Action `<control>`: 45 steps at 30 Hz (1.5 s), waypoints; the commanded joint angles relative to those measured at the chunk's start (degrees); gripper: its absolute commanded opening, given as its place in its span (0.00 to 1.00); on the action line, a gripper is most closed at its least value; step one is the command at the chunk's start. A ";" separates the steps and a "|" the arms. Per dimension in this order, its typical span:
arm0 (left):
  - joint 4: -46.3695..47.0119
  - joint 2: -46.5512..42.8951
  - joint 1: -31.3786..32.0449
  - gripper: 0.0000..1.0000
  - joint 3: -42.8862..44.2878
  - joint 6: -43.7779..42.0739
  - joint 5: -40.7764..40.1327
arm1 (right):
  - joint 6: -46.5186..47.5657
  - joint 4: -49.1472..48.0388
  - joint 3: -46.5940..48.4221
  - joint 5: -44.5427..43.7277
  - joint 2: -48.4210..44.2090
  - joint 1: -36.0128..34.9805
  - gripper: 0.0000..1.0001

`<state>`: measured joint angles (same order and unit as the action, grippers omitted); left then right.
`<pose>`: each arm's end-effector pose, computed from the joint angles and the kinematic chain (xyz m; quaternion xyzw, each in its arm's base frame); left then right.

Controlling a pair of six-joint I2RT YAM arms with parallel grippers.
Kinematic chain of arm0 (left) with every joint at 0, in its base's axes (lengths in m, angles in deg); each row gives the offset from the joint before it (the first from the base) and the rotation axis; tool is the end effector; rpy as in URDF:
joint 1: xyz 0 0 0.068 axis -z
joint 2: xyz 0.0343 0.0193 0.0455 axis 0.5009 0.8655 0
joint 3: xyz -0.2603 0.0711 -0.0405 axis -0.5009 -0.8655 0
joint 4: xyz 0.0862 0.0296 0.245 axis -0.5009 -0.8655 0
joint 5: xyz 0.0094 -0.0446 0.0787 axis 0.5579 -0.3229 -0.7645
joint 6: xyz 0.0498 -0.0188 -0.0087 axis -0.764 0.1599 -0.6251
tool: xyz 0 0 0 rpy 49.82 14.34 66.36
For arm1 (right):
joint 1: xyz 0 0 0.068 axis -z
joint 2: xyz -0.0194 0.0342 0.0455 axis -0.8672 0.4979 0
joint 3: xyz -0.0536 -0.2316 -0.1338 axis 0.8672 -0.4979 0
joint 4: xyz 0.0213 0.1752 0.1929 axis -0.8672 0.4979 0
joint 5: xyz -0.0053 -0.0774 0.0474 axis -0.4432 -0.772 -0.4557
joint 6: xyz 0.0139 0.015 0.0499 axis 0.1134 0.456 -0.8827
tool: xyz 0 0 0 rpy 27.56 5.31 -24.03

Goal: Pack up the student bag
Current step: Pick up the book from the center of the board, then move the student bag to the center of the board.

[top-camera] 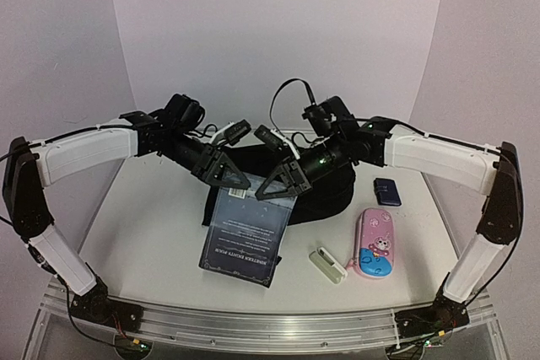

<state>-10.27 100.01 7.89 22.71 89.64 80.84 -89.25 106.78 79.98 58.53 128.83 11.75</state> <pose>0.2458 -0.2332 0.3081 0.4030 0.6951 -0.5889 0.0869 0.2357 0.3069 0.3192 -0.4923 0.6730 0.5186 0.1891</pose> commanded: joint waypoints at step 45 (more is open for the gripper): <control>17.43 9.81 -22.67 0.00 -17.10 25.50 -46.60 | -22.05 -15.49 -15.82 -70.72 -34.50 11.20 0.00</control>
<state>9.46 111.44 -7.13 3.92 121.89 38.96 -109.34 98.67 63.48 -9.94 97.86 23.04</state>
